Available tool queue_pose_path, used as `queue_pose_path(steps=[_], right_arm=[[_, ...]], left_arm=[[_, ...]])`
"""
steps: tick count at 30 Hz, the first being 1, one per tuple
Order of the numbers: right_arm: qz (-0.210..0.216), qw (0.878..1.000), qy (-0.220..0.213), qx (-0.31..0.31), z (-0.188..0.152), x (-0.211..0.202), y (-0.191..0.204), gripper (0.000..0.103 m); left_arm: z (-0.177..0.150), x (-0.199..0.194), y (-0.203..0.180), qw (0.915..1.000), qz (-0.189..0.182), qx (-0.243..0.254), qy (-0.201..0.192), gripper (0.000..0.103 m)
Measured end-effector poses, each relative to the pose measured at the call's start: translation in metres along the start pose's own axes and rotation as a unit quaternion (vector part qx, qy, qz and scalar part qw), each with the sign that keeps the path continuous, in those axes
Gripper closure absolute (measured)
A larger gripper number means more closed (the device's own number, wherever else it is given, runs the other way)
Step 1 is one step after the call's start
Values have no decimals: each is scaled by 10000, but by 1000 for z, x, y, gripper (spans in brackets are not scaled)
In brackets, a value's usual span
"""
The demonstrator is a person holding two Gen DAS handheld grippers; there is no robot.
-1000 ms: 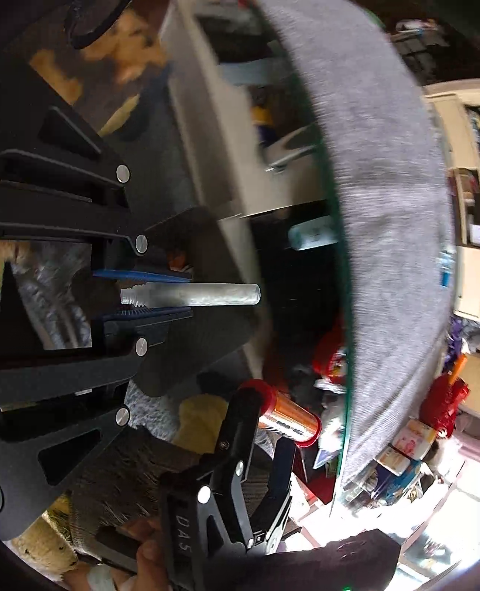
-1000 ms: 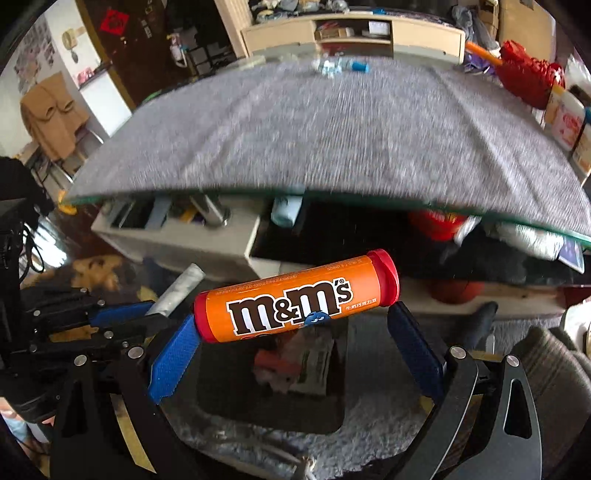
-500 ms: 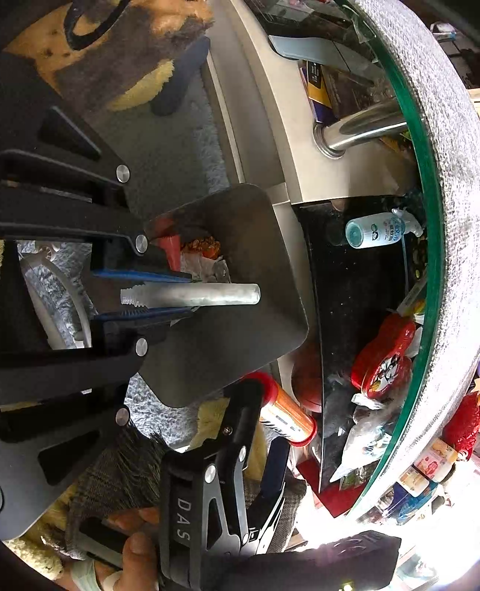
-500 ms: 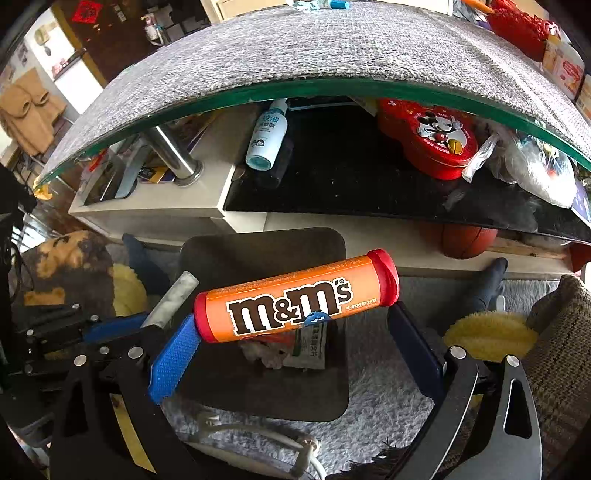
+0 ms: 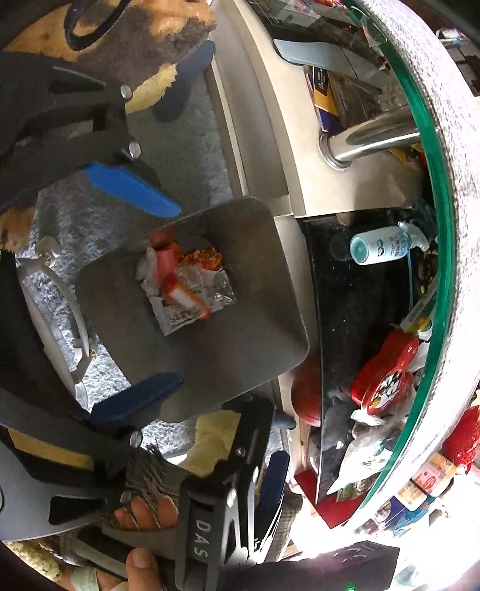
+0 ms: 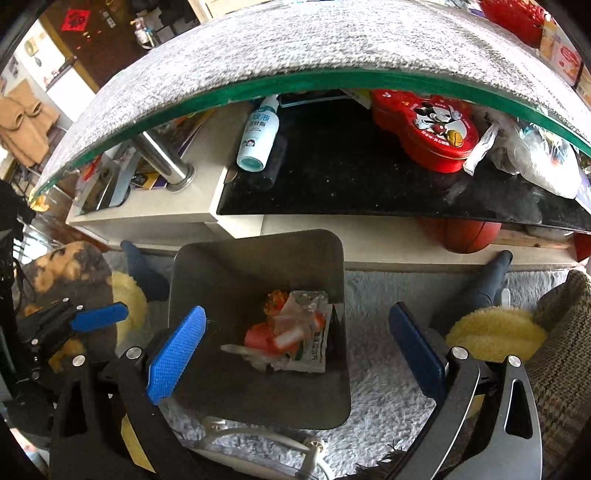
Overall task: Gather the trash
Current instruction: 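Open both tools over the bin to drop the items, then raise both open tools back above the table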
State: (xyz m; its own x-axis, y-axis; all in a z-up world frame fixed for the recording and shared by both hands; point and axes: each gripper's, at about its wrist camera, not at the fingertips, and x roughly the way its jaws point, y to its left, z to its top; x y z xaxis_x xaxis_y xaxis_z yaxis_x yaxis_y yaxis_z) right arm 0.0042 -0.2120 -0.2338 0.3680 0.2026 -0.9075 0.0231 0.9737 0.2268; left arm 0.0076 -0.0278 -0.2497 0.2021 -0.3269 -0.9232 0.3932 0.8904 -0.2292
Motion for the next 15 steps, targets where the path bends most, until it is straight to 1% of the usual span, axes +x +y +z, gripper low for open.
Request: queue_pose_path(steps=[3, 8, 12, 15], right_arm=[[18, 10000, -78, 32, 7, -7, -2, 3], [46, 9997, -220, 50, 20, -21, -4, 3], [42, 9992, -398, 57, 38, -39, -7, 3], [30, 9983, -583, 84, 56, -55, -11, 3]], left_arm=[[4, -3, 3, 10000, -8, -50, -47, 16], [12, -10, 4, 9999, -29, -49, -105, 15], [25, -28, 3, 9995, 11, 5, -303, 13], [40, -47, 6, 9986, 116, 50, -504, 10]])
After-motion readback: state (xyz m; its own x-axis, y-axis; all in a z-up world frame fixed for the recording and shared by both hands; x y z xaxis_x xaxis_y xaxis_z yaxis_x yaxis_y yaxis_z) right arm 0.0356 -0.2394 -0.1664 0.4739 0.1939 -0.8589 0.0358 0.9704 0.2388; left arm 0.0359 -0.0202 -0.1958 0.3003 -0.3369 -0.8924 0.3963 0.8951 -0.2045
